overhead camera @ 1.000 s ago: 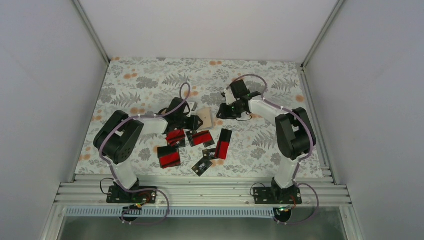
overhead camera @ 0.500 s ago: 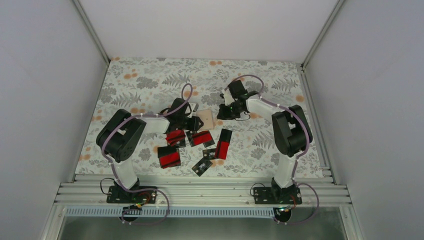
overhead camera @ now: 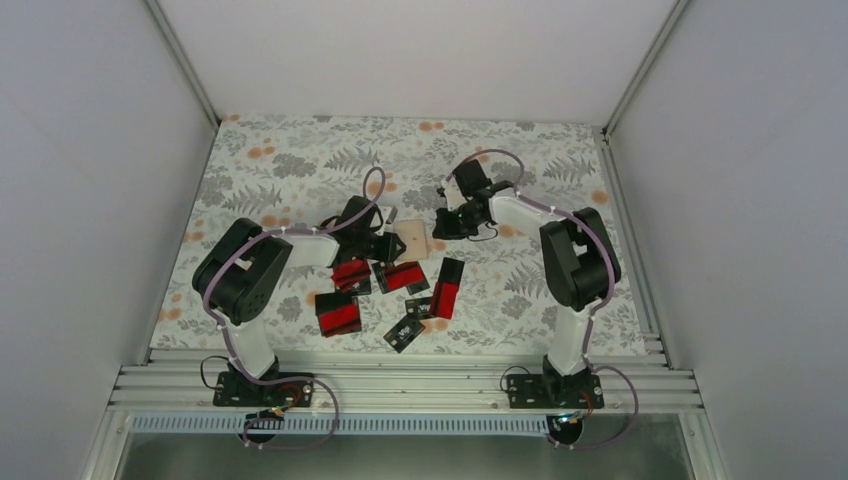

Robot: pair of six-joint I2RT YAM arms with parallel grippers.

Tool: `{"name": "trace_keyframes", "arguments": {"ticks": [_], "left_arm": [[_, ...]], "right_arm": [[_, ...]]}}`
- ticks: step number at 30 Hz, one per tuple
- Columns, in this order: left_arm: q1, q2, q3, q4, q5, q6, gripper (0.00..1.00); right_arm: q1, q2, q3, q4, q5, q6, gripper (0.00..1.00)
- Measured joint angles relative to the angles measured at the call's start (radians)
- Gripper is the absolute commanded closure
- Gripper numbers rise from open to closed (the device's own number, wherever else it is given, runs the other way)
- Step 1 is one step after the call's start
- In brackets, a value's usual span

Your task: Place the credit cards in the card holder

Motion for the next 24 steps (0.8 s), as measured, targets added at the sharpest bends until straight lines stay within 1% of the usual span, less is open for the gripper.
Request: {"name": "trace_keyframes", "arguments": {"ticks": [14, 24], "left_arm": [[0.000, 0.000, -0.026, 0.049, 0.001, -0.001, 0.79], [0.000, 0.000, -0.037, 0.074, 0.001, -0.002, 0.85]], "right_arm": [[0.050, 0.029, 0.063, -0.021, -0.026, 0.001, 0.96], [0.061, 0.038, 0.103, -0.051, -0.025, 0.001, 0.96]]}}
